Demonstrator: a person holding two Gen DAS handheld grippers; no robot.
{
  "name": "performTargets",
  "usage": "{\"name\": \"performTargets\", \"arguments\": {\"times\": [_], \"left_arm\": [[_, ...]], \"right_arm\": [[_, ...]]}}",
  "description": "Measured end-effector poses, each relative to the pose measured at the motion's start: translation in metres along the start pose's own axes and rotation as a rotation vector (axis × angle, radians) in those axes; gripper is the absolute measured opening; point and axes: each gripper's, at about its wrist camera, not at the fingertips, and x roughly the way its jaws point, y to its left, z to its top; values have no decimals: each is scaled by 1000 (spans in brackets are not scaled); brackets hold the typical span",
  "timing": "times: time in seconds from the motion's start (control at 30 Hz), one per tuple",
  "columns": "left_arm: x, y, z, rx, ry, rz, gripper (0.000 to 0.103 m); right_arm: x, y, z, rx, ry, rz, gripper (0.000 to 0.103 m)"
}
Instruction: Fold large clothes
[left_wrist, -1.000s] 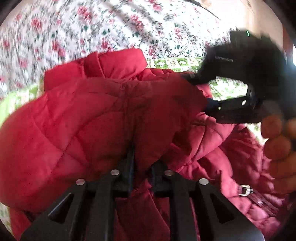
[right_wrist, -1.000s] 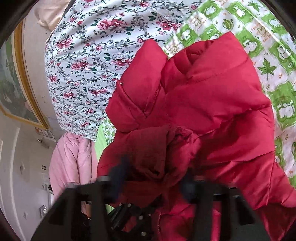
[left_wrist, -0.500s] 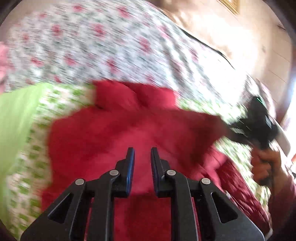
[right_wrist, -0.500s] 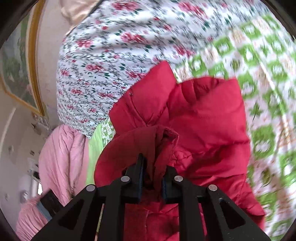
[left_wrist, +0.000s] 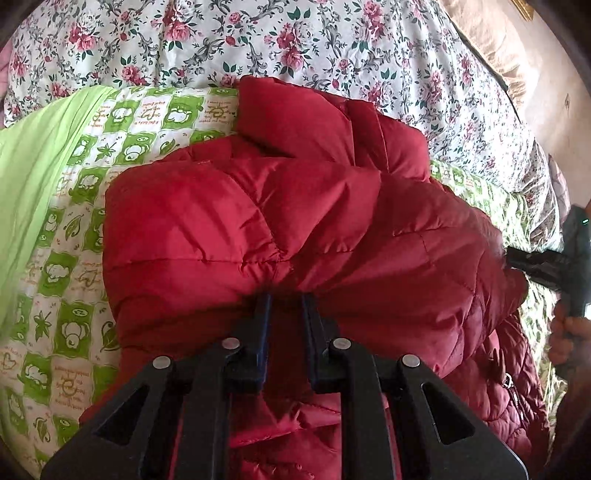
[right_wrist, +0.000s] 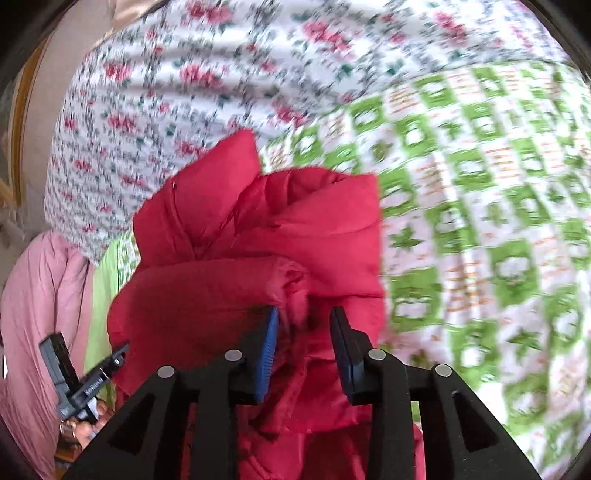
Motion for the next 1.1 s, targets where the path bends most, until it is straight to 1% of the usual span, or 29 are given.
{"name": "performTargets", "arguments": {"times": [0.07,0.1,0.13,0.2,0.27,0.33,0.4,0.43,0.5,0.53,0.57,0.6,0.67,0.7,0.73,0.77,0.83,0.87,0.97,1.1], "left_arm": [[0,1,-1,-3,-1,1,15],[1,0,-1,-6,-2,1,15],[0,4,-1,-8,-2,-1,15],[1,3,-1,-6,0,5,15],[1,1,-1,-3,2,9,15],[3,-1,-1,4,6,11,14],[3,-2,-2,20,13,8,15],[3,-2,-3,29,15,1,15],[3,1,-4,35,23,-20,15],[3,3,-5,32,27,-31,15],[4,5,-5,27,30,-47,14],[5,6,-6,25,30,-55,14],[7,8,-7,20,30,-59,14],[8,8,-7,17,30,-58,14],[8,8,-6,16,30,-57,14],[8,8,-6,16,28,-54,14],[7,7,-6,21,26,-48,14],[7,6,-6,24,24,-44,14],[5,5,-5,23,30,-41,14],[-4,12,-7,-15,40,-80,14]], "right_arm": [[-21,7,0,-27,-62,-25,32],[-32,17,-1,-59,-103,-28,32],[-38,27,-3,-88,-126,-19,32],[-42,51,-9,-148,-141,9,34],[-33,75,-20,-209,-119,24,35],[-9,100,-36,-293,-63,38,35],[13,114,-50,-367,-23,6,33],[26,118,-56,-395,-4,-40,33],[43,113,-59,-408,8,-144,32],[53,102,-56,-387,34,-181,32],[59,92,-55,-362,60,-175,28],[62,82,-54,-351,69,-158,27],[58,72,-54,-362,53,-186,9],[52,68,-54,-345,42,-184,8],[46,65,-52,-323,27,-157,8],[39,62,-52,-306,7,-158,8],[32,58,-51,-295,-27,-205,14],[33,53,-49,-287,-29,-228,14],[42,40,-49,-248,19,-192,14],[48,43,-46,-250,25,-207,13]]}}
